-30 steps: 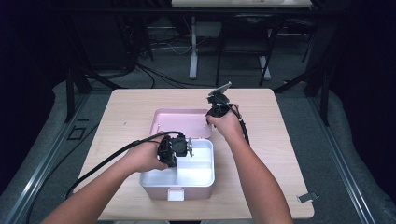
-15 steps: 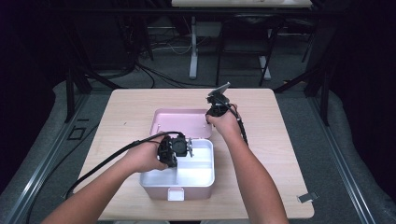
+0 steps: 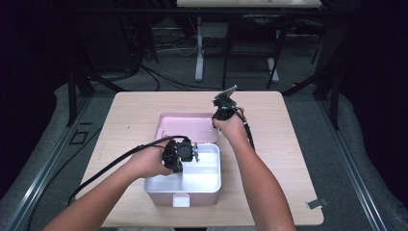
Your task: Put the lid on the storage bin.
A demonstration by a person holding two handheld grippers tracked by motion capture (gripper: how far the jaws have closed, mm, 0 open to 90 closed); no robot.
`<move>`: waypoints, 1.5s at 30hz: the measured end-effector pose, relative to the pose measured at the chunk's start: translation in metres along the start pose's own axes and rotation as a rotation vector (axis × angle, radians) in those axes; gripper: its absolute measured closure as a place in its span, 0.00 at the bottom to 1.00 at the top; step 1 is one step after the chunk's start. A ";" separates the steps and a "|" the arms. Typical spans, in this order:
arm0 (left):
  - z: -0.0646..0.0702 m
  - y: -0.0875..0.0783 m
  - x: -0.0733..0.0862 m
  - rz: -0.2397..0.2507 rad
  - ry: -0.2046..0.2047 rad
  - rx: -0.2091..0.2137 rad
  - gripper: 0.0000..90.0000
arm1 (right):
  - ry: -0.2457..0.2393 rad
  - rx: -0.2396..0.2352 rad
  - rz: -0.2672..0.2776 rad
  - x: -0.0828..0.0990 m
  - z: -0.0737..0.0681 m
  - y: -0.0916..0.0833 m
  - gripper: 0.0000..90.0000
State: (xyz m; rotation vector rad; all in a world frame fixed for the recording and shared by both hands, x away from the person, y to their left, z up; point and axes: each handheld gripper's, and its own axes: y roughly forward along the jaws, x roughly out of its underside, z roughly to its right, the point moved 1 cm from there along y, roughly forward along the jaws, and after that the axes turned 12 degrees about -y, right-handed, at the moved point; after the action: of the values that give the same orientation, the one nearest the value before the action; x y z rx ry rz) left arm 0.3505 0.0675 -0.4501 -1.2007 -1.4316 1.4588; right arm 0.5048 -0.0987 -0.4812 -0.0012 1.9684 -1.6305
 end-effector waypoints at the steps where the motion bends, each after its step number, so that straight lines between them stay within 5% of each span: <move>1: 0.000 0.000 0.000 0.000 0.000 -0.001 0.95 | 0.001 0.000 -0.001 0.000 0.000 0.000 0.87; 16: 0.000 0.000 0.000 -0.001 -0.001 0.000 0.95 | 0.045 -0.012 -0.017 -0.001 0.000 -0.005 0.91; 45: 0.000 0.000 0.000 0.001 -0.005 0.003 0.95 | 0.069 -0.017 0.032 0.000 -0.002 -0.020 0.94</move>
State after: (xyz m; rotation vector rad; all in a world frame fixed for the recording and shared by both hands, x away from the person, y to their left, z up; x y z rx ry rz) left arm 0.3508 0.0672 -0.4503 -1.1970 -1.4313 1.4651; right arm 0.4967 -0.1017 -0.4625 0.0806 2.0229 -1.6136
